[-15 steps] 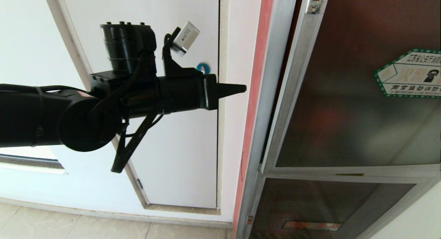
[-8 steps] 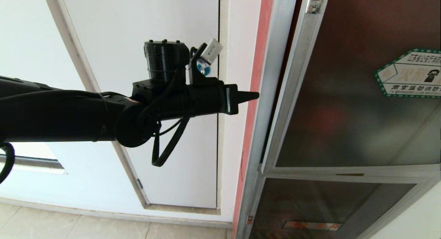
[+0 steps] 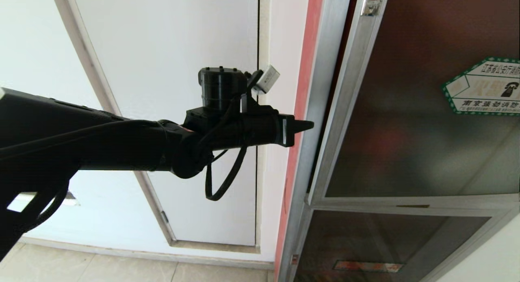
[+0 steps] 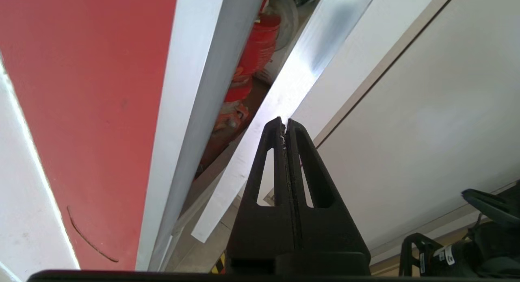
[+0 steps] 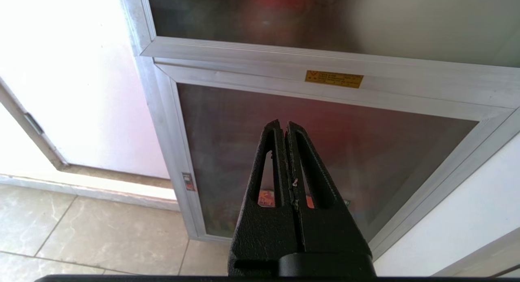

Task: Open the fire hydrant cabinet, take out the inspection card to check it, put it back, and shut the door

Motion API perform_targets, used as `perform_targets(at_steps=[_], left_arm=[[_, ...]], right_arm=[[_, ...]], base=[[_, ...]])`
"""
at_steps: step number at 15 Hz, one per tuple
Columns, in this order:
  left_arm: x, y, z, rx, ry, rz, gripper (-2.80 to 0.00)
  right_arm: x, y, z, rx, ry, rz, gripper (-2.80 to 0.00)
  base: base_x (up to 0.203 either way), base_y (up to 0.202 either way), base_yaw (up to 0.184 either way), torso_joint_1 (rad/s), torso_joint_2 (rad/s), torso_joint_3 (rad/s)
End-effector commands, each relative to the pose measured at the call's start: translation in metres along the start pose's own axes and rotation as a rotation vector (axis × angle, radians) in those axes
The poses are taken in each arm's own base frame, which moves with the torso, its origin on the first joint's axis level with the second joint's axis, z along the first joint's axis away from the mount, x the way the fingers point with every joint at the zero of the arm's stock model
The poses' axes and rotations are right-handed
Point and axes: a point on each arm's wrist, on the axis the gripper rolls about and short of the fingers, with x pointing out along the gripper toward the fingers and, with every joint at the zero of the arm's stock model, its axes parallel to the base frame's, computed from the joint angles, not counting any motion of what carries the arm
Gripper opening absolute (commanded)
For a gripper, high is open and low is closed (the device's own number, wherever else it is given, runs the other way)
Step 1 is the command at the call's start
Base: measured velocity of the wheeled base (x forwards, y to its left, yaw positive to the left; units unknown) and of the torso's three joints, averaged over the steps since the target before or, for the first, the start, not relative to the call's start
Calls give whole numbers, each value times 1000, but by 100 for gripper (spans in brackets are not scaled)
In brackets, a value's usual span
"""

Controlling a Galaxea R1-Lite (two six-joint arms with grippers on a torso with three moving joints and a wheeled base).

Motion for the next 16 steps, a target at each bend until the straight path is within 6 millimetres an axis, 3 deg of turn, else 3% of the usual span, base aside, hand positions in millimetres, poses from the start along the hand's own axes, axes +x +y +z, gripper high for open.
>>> perform_targets(at_steps=[1, 7, 16], left_arm=[[9, 4, -6, -6, 9, -7, -280], [35, 10, -21, 10, 9, 30, -280], [56, 17, -32, 71, -5, 92, -280]], right_arm=[[0, 0, 0, 0, 1, 1, -280], [0, 0, 0, 0, 1, 1, -280], [0, 0, 0, 0, 1, 1, -280]], base=[[0, 0, 0, 0, 0, 0], [0, 0, 0, 0, 0, 0], [0, 0, 0, 0, 0, 0]])
